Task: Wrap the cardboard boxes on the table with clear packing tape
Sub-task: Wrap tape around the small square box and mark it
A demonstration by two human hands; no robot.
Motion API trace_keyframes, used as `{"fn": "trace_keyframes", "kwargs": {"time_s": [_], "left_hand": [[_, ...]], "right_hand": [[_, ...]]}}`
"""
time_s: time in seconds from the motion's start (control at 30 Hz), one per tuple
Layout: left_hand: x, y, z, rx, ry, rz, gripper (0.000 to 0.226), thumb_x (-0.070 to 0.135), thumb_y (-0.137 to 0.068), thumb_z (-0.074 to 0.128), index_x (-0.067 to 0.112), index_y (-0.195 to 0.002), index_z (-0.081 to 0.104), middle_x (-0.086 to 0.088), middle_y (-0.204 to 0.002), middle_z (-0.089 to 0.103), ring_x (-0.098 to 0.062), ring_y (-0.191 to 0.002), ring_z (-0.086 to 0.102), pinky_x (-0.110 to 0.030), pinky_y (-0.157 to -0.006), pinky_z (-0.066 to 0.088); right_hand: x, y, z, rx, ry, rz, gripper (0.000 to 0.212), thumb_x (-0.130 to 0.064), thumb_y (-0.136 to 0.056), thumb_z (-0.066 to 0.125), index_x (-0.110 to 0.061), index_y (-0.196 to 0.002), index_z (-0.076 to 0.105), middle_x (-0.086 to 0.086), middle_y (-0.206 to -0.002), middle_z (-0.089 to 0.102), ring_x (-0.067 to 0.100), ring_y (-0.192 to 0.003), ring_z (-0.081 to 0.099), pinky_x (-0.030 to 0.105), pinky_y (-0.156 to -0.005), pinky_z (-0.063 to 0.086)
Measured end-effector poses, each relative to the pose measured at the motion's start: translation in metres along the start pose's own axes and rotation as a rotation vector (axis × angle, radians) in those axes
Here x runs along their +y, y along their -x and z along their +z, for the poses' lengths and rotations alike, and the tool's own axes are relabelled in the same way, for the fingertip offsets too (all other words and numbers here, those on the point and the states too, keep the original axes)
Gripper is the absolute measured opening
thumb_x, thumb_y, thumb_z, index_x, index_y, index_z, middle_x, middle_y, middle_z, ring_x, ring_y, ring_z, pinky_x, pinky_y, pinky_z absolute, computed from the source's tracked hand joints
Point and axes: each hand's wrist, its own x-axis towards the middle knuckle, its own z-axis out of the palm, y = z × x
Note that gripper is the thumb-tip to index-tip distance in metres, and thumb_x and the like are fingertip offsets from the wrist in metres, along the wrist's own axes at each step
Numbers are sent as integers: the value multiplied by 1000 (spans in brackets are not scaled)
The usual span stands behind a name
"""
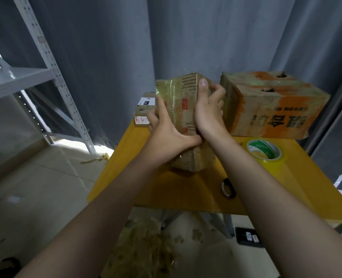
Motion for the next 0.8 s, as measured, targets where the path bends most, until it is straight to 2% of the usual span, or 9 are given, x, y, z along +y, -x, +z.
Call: {"fn": "trace_keyframes", "kwargs": {"time_s": [0.1,0.23,0.3,0.37,0.47,0.53,0.63,0.73,0.8], "left_hand": [[3,4,3,-103,-91,9,163,48,-59,95,35,-150,-40,4,-158,-3,-26,-153,9,-36,-124,22],[-1,3,0,-144,-33,-7,161,52,-57,90,37,-148,-42,5,-161,-6,-23,-155,9,-42,-127,24],[-5,3,-2,-171,16,-25,160,50,-61,93,36,-149,-40,3,-164,-7,-17,-155,7,-37,-126,20],[-10,3,-4,-178,50,-22,156,40,-69,95,33,-153,-37,0,-165,-6,-7,-150,6,-25,-119,17],[-17,3,-8,-188,83,-19,153,36,-71,94,33,-155,-33,-2,-165,-1,-11,-152,13,-21,-114,17],[-21,2,-10,-190,105,-15,157,43,-65,97,36,-157,-30,-1,-166,4,-13,-154,16,-26,-121,18],[-25,0,-14,-224,126,4,161,66,-48,97,51,-156,-22,5,-169,12,-16,-155,24,-47,-124,30],[-31,-3,-17,-253,134,5,160,68,-44,98,57,-154,-17,7,-169,17,-20,-154,29,-52,-121,34],[-31,-4,-19,-259,142,2,159,68,-45,98,57,-155,-16,6,-169,18,-21,-153,31,-52,-122,34]], "right_hand": [[1,1,-2,83,22,-67,58,-63,-106,25,-23,-146,33,11,-156,36,33,-143,33,52,-116,29],[5,2,-4,160,101,-188,48,-58,-106,30,-19,-132,40,9,-144,47,34,-133,43,48,-106,37],[6,3,-4,209,157,-265,45,-55,-106,34,-16,-127,42,10,-138,50,36,-128,47,47,-102,40],[8,2,-2,250,255,-352,45,-55,-106,37,-15,-126,42,13,-132,53,36,-121,51,45,-93,43],[13,0,-3,317,377,-470,46,-54,-106,39,-12,-125,43,14,-123,56,39,-109,59,43,-79,46],[16,-3,-8,329,374,-538,43,-49,-107,41,-10,-124,43,16,-119,59,42,-101,62,47,-76,49],[22,-7,-16,330,323,-615,34,-35,-109,43,-5,-125,44,15,-113,65,42,-95,65,46,-72,48],[27,-12,-20,359,289,-636,26,-24,-109,44,-4,-124,46,12,-105,68,38,-91,66,38,-67,40],[27,-15,-21,380,218,-609,20,-18,-108,44,-4,-122,47,7,-97,66,34,-86,67,41,-67,46]]}}
